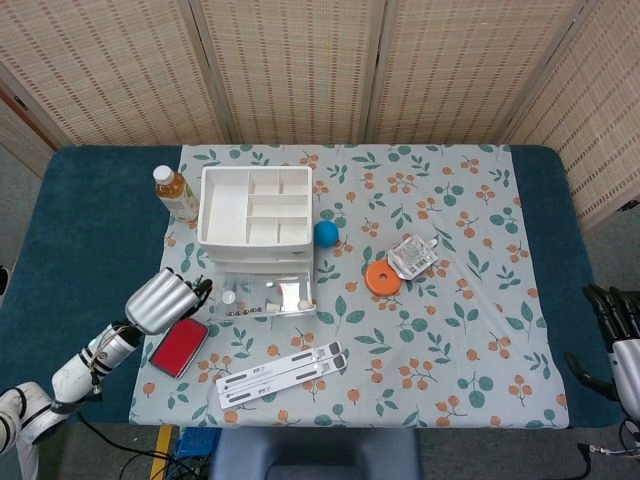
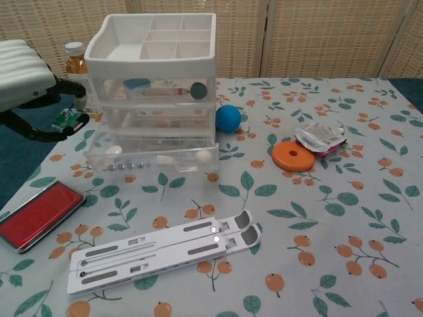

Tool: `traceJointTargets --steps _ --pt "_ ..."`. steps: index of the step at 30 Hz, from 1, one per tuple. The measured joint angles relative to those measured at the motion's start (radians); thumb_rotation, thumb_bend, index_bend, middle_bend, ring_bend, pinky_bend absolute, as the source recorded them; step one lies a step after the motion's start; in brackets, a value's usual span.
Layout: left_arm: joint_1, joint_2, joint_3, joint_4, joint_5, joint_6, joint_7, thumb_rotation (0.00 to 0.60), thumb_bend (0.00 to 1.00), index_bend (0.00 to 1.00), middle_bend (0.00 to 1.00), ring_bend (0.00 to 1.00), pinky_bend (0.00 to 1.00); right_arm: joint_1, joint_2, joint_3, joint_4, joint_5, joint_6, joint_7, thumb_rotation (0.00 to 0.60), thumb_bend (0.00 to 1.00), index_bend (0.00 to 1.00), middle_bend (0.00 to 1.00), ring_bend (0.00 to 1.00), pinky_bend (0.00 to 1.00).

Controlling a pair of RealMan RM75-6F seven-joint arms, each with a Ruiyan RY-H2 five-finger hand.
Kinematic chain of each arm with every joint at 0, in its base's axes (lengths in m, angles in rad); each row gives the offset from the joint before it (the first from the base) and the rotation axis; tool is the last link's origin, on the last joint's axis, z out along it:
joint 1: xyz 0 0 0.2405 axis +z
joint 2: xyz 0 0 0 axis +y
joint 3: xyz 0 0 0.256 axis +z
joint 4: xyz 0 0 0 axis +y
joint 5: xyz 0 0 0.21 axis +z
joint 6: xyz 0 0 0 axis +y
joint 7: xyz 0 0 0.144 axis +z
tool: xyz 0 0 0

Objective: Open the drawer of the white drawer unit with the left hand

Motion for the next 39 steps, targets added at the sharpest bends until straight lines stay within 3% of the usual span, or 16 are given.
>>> traceJointTargets --steps 12,29,39 --pt "0.101 -0.012 -0.016 0.079 -0.128 -0.053 -0.123 0.600 0.21 0.52 0.92 1.00 1.00 -0.004 0.000 -0.004 -0.009 -0.003 0.009 -0.007 0.600 0.31 0.01 0.06 0.00 0.05" --pt "0.067 -0.142 -0.067 0.218 -0.212 -0.274 -0.164 0.600 0.21 0.50 0.92 1.00 1.00 -0.014 0.004 -0.008 -0.012 0.003 0.019 -0.010 0.600 0.31 0.01 0.06 0.00 0.05" --pt "0.066 -0.152 -0.102 0.189 -0.265 -0.316 -0.163 0.600 0.21 0.16 0.89 1.00 1.00 -0.013 0.004 -0.006 -0.013 0.012 0.013 -0.012 0.600 0.31 0.01 0.06 0.00 0.05"
